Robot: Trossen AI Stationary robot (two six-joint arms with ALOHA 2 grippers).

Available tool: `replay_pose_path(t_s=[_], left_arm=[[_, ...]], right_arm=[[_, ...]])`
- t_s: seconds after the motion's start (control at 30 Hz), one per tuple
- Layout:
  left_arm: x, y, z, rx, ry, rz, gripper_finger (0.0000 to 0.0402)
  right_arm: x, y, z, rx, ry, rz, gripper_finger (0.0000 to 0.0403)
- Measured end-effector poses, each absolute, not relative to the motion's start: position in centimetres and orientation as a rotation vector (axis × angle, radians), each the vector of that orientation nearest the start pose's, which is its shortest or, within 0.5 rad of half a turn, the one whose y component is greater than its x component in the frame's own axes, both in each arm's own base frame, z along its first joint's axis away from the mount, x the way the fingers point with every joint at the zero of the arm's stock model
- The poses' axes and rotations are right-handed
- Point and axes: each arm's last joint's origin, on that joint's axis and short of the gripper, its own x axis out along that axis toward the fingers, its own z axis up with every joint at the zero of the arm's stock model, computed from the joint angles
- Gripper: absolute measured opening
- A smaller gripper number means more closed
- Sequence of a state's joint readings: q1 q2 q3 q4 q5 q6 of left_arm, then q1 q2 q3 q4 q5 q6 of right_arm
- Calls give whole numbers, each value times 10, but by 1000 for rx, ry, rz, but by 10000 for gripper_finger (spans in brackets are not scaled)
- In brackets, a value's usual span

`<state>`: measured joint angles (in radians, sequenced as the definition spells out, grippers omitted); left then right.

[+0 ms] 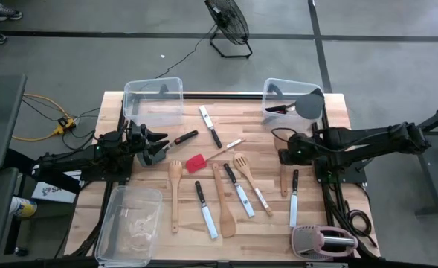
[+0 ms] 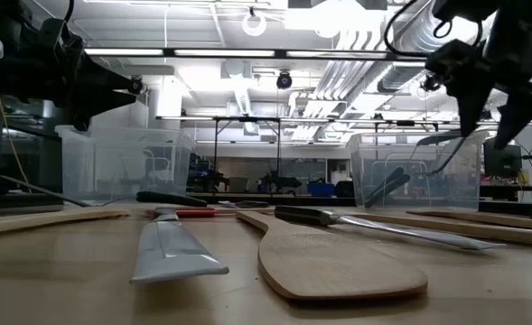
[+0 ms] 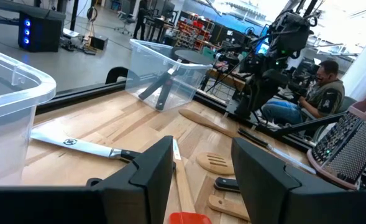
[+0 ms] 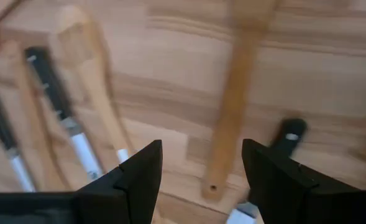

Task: Pick & Place Kitchen Items
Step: Put the black kitchen knife into the top left transparent bin

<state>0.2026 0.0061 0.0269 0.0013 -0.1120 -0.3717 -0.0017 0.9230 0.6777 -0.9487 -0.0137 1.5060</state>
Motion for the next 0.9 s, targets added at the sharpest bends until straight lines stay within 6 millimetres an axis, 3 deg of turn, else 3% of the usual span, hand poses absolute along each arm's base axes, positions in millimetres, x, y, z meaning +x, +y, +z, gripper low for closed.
replay_pose_path(t_s=[0.27, 0.9], left_arm=[[94, 23, 172, -368, -81, 307, 163], [94, 23, 172, -368, -80, 307, 163]], right_arm=[[148, 6, 211, 1335, 1048, -1073, 213], [167, 38, 173, 1324, 1328, -1298, 213]])
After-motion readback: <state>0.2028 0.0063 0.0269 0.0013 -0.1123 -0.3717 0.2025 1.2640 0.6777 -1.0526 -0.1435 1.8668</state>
